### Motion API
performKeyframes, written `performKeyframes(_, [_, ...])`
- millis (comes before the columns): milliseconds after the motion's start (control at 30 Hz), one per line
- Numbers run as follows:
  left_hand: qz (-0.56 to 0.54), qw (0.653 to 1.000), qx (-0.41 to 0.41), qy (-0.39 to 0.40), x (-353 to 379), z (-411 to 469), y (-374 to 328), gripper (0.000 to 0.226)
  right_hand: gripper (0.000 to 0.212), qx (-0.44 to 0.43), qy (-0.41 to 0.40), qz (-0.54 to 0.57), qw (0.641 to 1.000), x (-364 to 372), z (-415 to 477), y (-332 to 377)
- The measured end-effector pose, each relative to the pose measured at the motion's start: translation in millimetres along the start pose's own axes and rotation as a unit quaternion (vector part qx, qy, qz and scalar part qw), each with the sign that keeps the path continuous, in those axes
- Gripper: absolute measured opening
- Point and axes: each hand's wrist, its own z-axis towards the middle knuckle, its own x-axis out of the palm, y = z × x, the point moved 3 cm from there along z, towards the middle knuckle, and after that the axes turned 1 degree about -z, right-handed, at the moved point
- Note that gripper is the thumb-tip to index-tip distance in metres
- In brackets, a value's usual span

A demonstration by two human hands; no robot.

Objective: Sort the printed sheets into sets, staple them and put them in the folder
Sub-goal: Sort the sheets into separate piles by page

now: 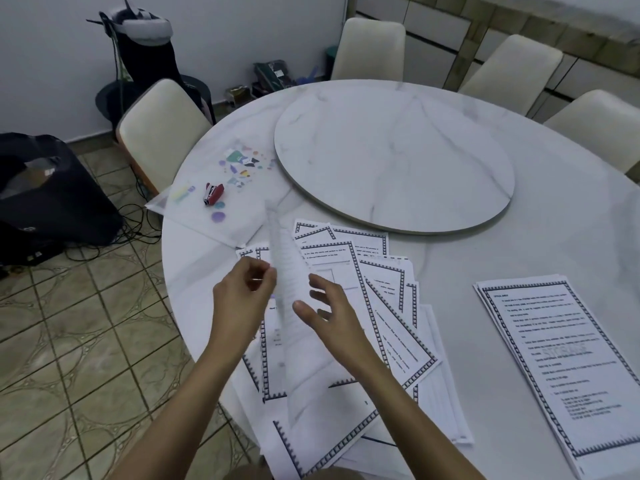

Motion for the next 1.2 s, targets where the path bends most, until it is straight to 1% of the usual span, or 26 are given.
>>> performKeyframes(100, [-0.053,0.998,0.019,0.030,7.8,-12.9,-23.6,0.015,0.039,-0.033,0.017,0.067,0.997,2.1,-4.4,19.2])
performKeyframes(167, [-0.103,0.991,0.038,0.073,11.9,-17.6,-32.3,0.009,0.026,-0.069,-0.025,0.054,0.996,-5.7,-8.3,27.4])
performKeyframes(233, [-0.130,0.985,0.056,0.100,11.9,-18.8,-33.6,0.008,0.018,-0.070,-0.087,0.053,0.992,-21.3,-11.4,28.8])
performKeyframes(300, [-0.117,0.987,0.061,0.093,10.0,-18.1,-26.0,0.010,0.015,-0.046,-0.140,0.060,0.987,-41.7,-11.9,22.4])
performKeyframes(367, [-0.066,0.993,0.066,0.079,9.8,-18.9,-13.9,0.013,0.013,-0.026,-0.198,0.068,0.977,-66.7,-12.1,11.0])
performKeyframes(467, [-0.008,0.995,0.064,0.071,10.2,-22.6,7.5,0.020,0.017,-0.007,-0.273,0.070,0.960,-102.6,-15.9,-7.8])
performKeyframes(533, [0.009,0.997,0.034,0.071,9.4,-22.0,24.9,0.023,0.020,0.009,-0.296,0.065,0.953,-120.5,-19.3,-21.4])
performKeyframes(600, [0.040,0.996,-0.021,0.083,9.5,-18.8,46.3,0.023,0.019,0.023,-0.313,0.056,0.948,-133.4,-21.6,-34.8])
performKeyframes(700, [0.093,0.977,-0.123,0.147,12.8,-16.0,71.9,0.044,0.021,0.037,-0.337,0.012,0.941,-146.9,-22.9,-51.4])
performKeyframes(767, [0.088,0.965,-0.173,0.175,14.4,-16.8,78.8,0.054,0.015,0.044,-0.348,-0.018,0.936,-154.0,-24.0,-60.4])
performKeyframes(833, [0.077,0.964,-0.184,0.174,15.0,-15.1,82.2,0.057,0.014,0.050,-0.353,-0.035,0.934,-159.7,-24.7,-69.3])
performKeyframes(900, [0.053,0.966,-0.197,0.157,15.0,-11.1,85.7,0.057,0.018,0.058,-0.356,-0.050,0.931,-163.4,-25.0,-76.9])
performKeyframes(1100, [0.019,0.970,-0.212,0.115,18.7,4.2,90.8,0.049,0.016,0.073,-0.356,-0.043,0.931,-165.6,-23.4,-89.6])
performKeyframes(1200, [0.008,0.971,-0.218,0.098,21.6,10.5,92.3,0.045,0.019,0.072,-0.350,-0.039,0.933,-163.2,-24.3,-90.4])
